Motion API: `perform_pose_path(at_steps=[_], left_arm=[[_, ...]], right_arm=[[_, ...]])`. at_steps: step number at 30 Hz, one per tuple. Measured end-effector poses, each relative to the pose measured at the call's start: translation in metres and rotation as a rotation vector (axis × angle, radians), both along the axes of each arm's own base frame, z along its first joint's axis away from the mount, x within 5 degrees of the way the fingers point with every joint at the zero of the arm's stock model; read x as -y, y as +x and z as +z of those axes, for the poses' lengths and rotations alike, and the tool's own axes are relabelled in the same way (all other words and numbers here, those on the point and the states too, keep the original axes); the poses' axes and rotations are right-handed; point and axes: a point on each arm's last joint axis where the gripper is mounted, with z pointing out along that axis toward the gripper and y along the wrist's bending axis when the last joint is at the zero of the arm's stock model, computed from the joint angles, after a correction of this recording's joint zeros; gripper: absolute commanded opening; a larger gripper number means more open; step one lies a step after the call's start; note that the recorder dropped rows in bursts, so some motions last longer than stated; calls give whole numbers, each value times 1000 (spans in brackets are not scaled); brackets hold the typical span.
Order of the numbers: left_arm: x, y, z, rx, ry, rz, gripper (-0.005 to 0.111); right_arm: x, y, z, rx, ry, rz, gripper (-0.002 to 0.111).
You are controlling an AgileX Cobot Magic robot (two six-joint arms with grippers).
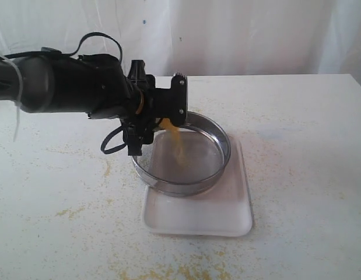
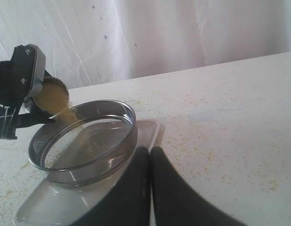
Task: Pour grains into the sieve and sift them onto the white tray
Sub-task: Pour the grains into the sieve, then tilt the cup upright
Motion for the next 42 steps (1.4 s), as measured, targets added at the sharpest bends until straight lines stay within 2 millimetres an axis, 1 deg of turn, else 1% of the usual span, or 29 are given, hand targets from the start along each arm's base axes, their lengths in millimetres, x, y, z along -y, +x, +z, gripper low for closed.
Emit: perform_pose_path(at_steps=[6, 10, 14, 20, 26, 30, 42], left_arm=[[6, -3, -6, 29, 204, -79, 0], [9, -3, -2, 98, 364, -131, 0], [12, -3, 2, 163, 488, -178, 0], [19, -3, 7, 256, 751, -306, 0], [31, -7, 3, 293, 971, -427, 0], [40, -10, 2, 324, 1046, -470, 0], [54, -19, 1, 368, 1105, -502, 0]], right_arm=[[0, 0, 0, 0, 0, 0, 0], [0, 0, 0, 0, 0, 0, 0], [0, 0, 0, 0, 0, 0, 0], [0, 0, 0, 0, 0, 0, 0], [0, 0, 0, 0, 0, 0, 0], [0, 0, 0, 0, 0, 0, 0], [0, 0, 0, 0, 0, 0, 0]])
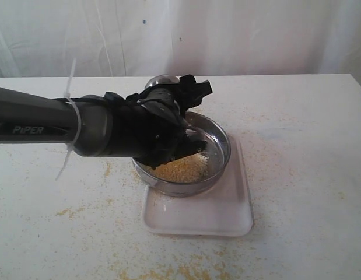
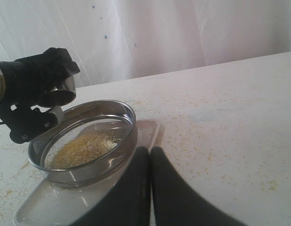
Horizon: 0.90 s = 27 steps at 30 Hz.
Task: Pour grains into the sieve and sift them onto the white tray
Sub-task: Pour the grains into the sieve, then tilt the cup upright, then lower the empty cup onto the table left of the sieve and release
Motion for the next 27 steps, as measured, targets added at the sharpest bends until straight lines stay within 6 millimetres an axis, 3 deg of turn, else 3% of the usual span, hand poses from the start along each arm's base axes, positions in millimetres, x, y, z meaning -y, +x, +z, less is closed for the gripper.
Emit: perform_pose_path(at_steps=[11, 13, 15, 16, 18, 20, 22, 23, 27], left_arm=[[7, -11, 8, 45, -61, 46, 0], [2, -12, 16, 99, -263, 154, 0], [-13, -14, 45, 199, -729, 304, 0], [-21, -14, 58, 231, -881, 349, 0], [-53, -17, 91, 277, -1250, 468, 0], [-88, -20, 99, 215, -1580, 590, 0], [-124, -25, 83, 95, -1840, 717, 0], [-140, -28, 66, -3, -1958, 790, 0], [-176, -39, 10, -145, -2060, 1052, 0]], right_arm=[[0, 0, 0, 0, 0, 0, 0], [0, 0, 0, 0, 0, 0, 0], [0, 0, 0, 0, 0, 0, 0], [0, 0, 0, 0, 0, 0, 0], [0, 0, 0, 0, 0, 0, 0], [0, 0, 0, 0, 0, 0, 0], [0, 0, 0, 0, 0, 0, 0], [0, 0, 0, 0, 0, 0, 0], [0, 0, 0, 0, 0, 0, 0]])
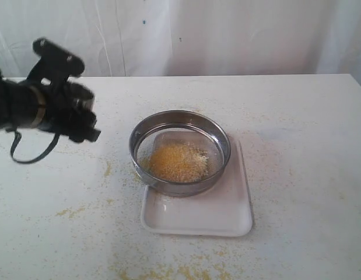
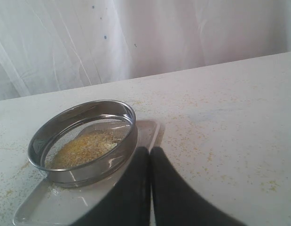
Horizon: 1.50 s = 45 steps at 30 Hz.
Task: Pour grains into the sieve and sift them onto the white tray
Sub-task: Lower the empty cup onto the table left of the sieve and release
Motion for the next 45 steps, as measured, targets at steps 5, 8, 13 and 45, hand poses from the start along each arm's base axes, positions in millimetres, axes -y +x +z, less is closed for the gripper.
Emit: perform_pose_path(at_steps=[5, 8, 13, 45], left_arm=[[-14, -22, -44, -55, -163, -92, 0], [-12, -32, -51, 91, -204, -147, 0], [-22, -35, -63, 200, -230, -77, 0], [-36, -17, -141, 191, -263, 75, 74]], right_arm=[[0, 0, 0, 0, 0, 0, 0], [0, 0, 0, 0, 0, 0, 0], [0, 0, 0, 0, 0, 0, 0], [0, 0, 0, 0, 0, 0, 0]])
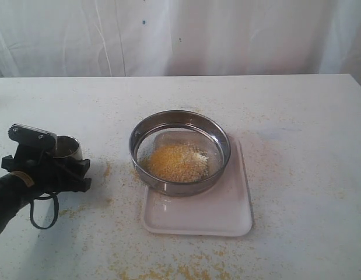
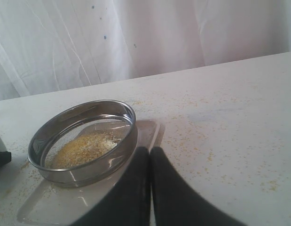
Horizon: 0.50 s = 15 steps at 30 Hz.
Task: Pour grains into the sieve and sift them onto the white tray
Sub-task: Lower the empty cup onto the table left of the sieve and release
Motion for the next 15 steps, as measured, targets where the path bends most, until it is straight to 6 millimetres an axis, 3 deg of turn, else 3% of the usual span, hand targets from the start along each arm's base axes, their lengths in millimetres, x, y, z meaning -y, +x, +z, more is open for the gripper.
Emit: perform_pose_path(at_steps=[6, 12, 15], left_arm=[[0, 0, 0, 7, 2, -8, 76], [1, 0, 0, 7, 2, -11, 99], [1, 0, 0, 12, 2, -11, 105]], right_arm=[[0, 0, 0, 0, 0, 0, 0], [0, 0, 0, 0, 0, 0, 0], [0, 0, 0, 0, 0, 0, 0]])
